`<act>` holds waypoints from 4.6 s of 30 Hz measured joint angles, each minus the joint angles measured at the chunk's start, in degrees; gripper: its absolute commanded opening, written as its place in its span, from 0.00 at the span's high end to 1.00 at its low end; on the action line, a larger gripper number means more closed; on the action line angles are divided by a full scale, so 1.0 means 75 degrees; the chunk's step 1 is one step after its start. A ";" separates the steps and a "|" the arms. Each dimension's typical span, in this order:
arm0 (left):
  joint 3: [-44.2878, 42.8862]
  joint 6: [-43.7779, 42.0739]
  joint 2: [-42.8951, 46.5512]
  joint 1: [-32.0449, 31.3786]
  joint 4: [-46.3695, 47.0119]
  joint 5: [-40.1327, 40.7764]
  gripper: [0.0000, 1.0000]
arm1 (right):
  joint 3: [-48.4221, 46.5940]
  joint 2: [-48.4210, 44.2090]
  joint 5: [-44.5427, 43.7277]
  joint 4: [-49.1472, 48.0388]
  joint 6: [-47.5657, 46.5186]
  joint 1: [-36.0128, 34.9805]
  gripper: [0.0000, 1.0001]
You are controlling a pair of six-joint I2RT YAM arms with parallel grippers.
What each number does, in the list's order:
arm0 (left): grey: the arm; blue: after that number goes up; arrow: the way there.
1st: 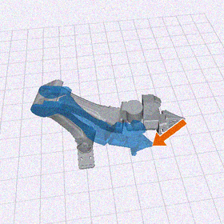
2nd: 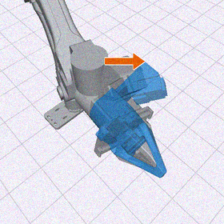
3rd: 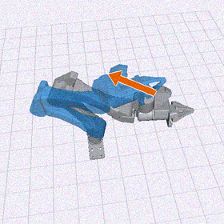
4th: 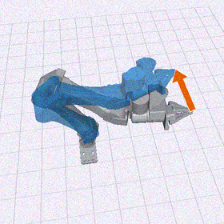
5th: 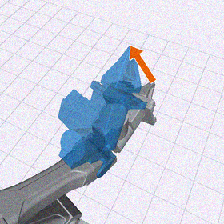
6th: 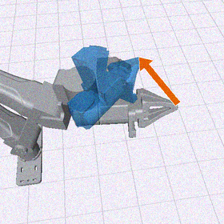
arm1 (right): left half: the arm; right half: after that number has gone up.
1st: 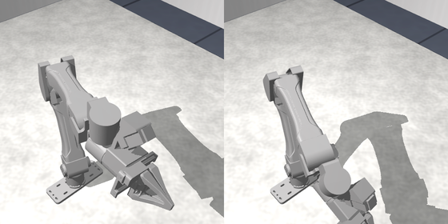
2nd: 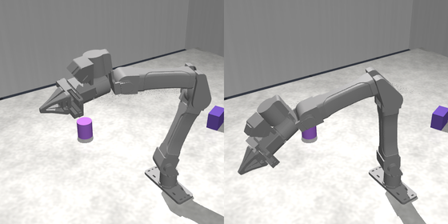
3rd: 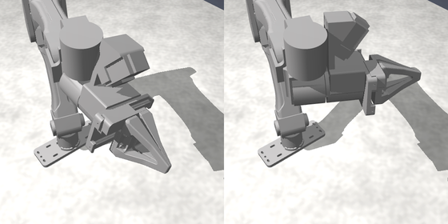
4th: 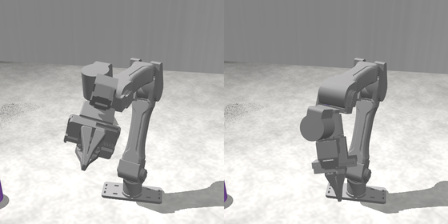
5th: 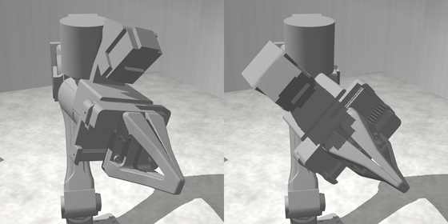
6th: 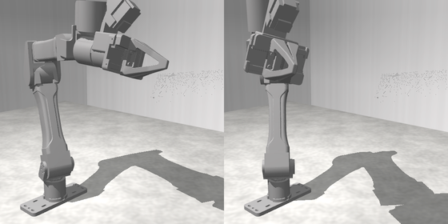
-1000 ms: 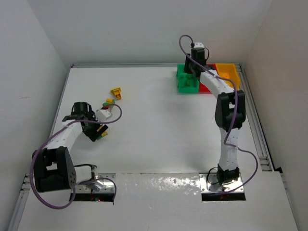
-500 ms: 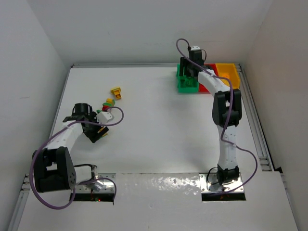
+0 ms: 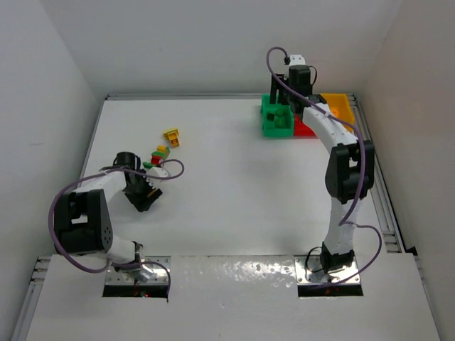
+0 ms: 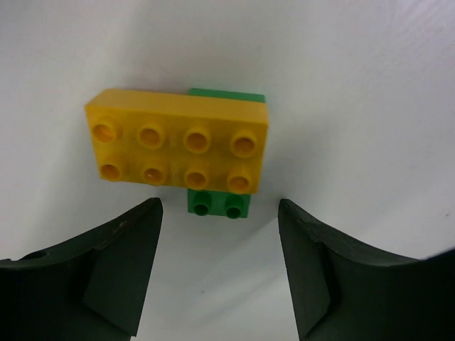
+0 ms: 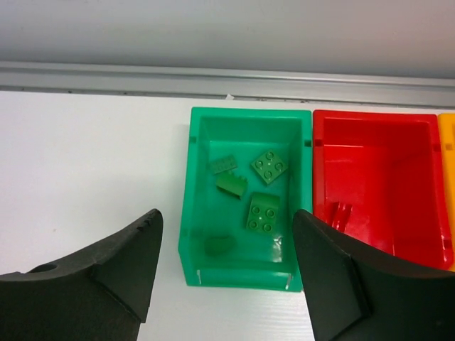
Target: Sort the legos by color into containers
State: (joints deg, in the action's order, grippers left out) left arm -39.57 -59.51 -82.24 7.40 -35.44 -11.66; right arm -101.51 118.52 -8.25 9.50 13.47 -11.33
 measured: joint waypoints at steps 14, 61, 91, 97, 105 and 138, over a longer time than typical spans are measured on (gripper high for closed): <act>-0.0274 -0.0015 -0.0379 -0.0096 0.0239 -0.0157 0.65 | 0.1084 -0.0481 0.0154 -0.0396 -0.0012 0.0000 0.30; -0.3054 0.0854 0.0452 -0.2241 0.1148 -0.5030 1.00 | 0.2774 -0.2801 0.4744 -0.1411 0.1559 -0.3322 0.34; -0.2949 0.0044 0.0726 -0.2547 0.1119 -0.4281 1.00 | 0.1702 -0.1664 0.4077 -0.0688 0.2361 -0.3634 0.85; -0.2722 0.0114 0.0737 -0.2562 0.1416 -0.4138 1.00 | 0.1728 -0.1594 0.4199 -0.0825 0.2463 -0.3654 1.00; -0.1935 0.0408 0.0737 -0.2678 0.1676 -0.3701 1.00 | 0.1778 -0.1588 0.4339 -0.1326 0.2745 -0.3654 1.00; -0.0644 0.3034 0.2285 -0.2675 0.2582 -0.2530 1.00 | 0.0154 0.1574 -0.5117 -0.3244 -0.4715 0.0685 1.00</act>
State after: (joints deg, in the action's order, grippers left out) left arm -44.40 -36.75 -65.10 -12.67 -16.08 -30.63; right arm -100.36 130.32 -46.63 -14.83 -21.89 -6.20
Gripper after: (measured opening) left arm 0.324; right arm 0.265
